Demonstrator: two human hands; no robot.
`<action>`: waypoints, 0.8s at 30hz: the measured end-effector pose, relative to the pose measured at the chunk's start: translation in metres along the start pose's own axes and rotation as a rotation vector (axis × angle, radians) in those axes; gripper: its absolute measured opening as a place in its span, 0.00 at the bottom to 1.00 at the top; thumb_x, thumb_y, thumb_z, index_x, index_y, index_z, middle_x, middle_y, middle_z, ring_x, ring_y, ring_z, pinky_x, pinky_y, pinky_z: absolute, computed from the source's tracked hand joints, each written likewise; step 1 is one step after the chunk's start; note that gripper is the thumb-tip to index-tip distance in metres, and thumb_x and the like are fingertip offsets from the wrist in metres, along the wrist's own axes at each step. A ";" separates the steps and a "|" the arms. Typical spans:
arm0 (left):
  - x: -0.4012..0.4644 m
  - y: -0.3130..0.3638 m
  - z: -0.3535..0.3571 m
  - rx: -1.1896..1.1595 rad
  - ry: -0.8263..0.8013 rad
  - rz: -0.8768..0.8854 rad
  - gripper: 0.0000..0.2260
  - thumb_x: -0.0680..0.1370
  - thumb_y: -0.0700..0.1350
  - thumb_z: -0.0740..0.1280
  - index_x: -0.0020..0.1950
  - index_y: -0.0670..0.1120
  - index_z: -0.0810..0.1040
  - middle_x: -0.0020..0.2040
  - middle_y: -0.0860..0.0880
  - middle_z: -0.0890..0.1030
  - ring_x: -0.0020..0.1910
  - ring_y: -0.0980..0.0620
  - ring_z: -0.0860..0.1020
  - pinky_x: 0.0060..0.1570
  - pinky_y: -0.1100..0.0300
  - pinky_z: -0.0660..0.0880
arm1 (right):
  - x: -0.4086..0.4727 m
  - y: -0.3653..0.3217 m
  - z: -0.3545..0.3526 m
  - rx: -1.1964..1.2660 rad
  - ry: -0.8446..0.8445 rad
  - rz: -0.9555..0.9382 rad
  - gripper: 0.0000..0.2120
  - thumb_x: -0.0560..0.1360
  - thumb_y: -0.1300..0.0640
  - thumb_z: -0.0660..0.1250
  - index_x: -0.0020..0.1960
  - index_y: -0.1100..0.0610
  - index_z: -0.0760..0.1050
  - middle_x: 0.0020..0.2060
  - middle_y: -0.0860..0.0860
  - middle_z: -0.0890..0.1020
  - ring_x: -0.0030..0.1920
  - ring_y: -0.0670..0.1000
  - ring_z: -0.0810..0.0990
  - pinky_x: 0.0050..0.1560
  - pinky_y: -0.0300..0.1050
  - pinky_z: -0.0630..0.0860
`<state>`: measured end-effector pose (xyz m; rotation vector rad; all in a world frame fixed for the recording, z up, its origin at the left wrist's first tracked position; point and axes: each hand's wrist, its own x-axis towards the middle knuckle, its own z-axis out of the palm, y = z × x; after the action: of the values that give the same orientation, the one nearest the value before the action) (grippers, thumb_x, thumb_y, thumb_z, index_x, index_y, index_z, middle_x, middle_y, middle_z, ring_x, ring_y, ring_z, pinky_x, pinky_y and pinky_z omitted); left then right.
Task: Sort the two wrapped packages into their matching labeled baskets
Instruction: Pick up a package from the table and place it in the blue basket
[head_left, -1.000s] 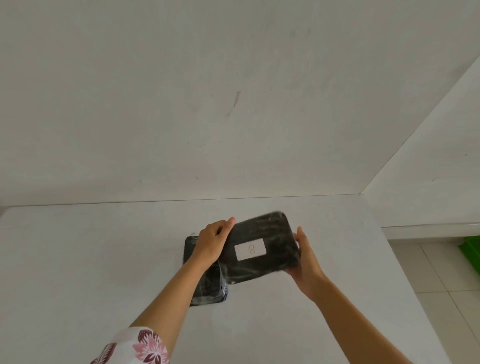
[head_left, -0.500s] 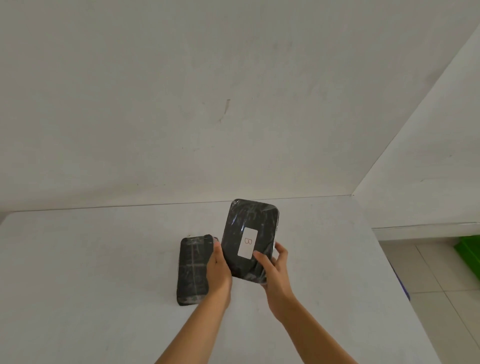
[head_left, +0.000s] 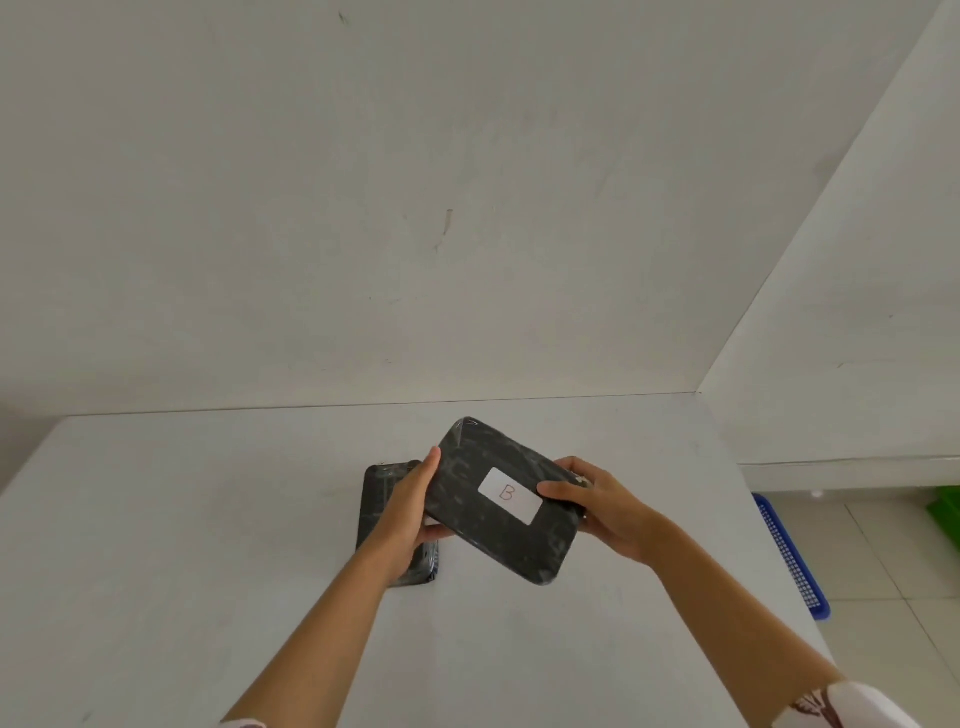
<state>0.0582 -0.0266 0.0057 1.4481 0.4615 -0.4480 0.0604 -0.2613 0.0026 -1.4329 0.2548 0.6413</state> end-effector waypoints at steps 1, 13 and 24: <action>-0.005 -0.003 0.004 -0.016 0.002 0.016 0.22 0.77 0.61 0.56 0.57 0.46 0.77 0.54 0.43 0.82 0.54 0.45 0.80 0.49 0.48 0.80 | -0.004 -0.002 -0.002 0.018 0.012 -0.013 0.27 0.66 0.53 0.75 0.60 0.62 0.72 0.58 0.64 0.79 0.56 0.61 0.80 0.59 0.58 0.77; -0.058 -0.033 0.065 -0.343 0.135 0.138 0.22 0.76 0.61 0.57 0.64 0.50 0.71 0.57 0.44 0.79 0.57 0.47 0.77 0.40 0.55 0.81 | -0.067 0.022 0.010 0.347 0.188 -0.151 0.22 0.75 0.54 0.68 0.66 0.50 0.63 0.58 0.57 0.76 0.55 0.57 0.79 0.45 0.53 0.83; -0.091 -0.061 0.154 -0.099 0.140 0.198 0.20 0.80 0.55 0.52 0.63 0.46 0.72 0.60 0.42 0.77 0.57 0.43 0.77 0.54 0.49 0.76 | -0.156 0.060 -0.071 0.502 0.402 -0.205 0.19 0.75 0.55 0.67 0.63 0.51 0.66 0.59 0.59 0.76 0.57 0.57 0.78 0.43 0.50 0.82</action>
<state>-0.0467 -0.1836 0.0162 1.4184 0.4405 -0.1642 -0.0841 -0.3698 0.0249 -1.0684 0.5361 0.0983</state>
